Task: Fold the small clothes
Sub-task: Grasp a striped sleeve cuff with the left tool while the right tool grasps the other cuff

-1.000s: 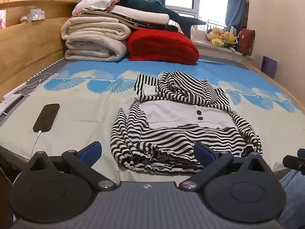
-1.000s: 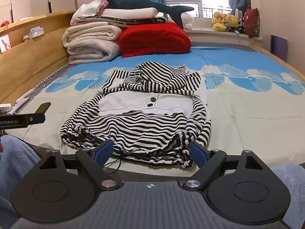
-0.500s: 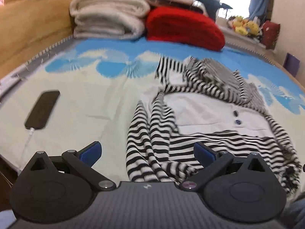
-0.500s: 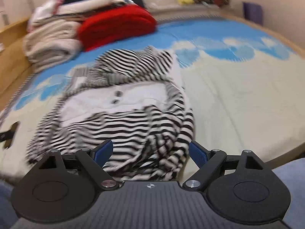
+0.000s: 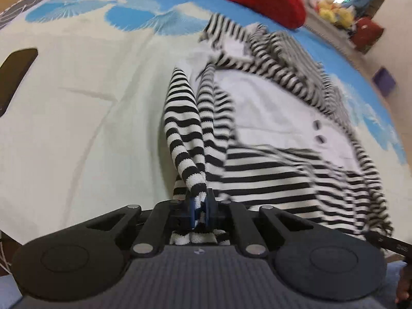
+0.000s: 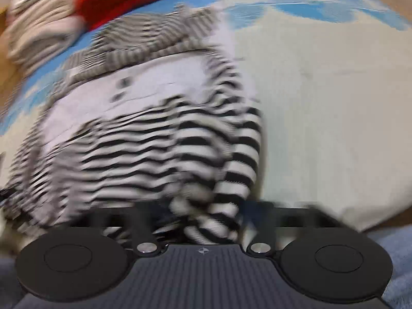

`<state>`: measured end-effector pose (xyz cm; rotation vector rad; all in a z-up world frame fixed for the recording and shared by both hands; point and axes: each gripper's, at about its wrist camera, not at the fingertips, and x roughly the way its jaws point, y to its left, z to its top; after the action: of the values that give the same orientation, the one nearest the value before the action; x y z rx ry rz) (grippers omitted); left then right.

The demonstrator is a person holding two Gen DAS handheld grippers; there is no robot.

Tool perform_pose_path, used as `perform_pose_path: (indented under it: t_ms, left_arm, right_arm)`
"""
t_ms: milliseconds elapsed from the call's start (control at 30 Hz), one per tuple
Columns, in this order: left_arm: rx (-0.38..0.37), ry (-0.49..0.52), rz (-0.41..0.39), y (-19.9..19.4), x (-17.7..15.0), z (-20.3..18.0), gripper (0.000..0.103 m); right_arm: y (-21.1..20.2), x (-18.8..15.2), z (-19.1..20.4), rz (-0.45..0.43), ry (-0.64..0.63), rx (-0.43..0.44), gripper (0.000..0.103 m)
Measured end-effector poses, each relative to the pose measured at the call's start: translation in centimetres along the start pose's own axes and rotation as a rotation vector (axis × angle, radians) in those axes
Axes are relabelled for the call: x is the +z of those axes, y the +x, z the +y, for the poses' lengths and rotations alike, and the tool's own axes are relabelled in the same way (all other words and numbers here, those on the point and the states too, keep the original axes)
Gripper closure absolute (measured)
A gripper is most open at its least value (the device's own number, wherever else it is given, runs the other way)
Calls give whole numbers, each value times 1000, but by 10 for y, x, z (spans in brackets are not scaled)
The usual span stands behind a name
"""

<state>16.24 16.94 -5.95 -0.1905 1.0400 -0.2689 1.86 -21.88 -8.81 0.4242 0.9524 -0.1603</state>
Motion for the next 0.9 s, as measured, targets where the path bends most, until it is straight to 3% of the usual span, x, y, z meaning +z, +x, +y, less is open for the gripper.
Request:
perform_pose_path:
  t_ms: [200, 333, 567, 667, 800, 900]
  left_arm:
    - [-105, -20, -85, -63, 2, -4, 97]
    - [-172, 8, -109, -108, -20, -13, 97]
    - [-233, 26, -86, -164, -97, -21, 97]
    - [-246, 5, -71, -171, -113, -23, 97]
    - [-274, -3, -85, -170, -94, -28, 97]
    - [-298, 11, -109, -162, -50, -36, 97]
  right_arm:
    - [-59, 23, -16, -101, 45, 128, 83]
    - [-115, 23, -40, -157, 100, 199, 83]
    - [-178, -40, -76, -102, 189, 230, 83]
    - [-190, -54, -90, -81, 257, 233, 83]
    - [-201, -41, -92, -95, 293, 246, 83]
    - [-197, 0, -85, -132, 289, 258, 84]
